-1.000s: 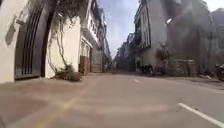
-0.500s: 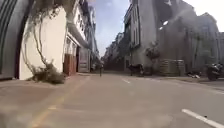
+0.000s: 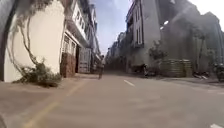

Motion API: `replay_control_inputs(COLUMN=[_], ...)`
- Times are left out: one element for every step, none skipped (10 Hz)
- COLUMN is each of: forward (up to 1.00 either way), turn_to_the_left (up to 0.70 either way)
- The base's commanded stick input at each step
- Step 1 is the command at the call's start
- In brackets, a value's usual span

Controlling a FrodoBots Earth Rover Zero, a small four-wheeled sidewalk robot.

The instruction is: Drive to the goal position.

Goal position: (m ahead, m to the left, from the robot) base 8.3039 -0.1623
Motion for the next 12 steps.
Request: replay_control_inputs(forward=[1.00,1.00,1.00,1.00,1.00,1.00,1.00,1.00,1.00,1.00,1.00,1.00], turn_to_the_left=[0.06,0.06,0.06,0.06,0.06,0.06,0.06,0.06,0.06,0.06,-0.34,-0.34])
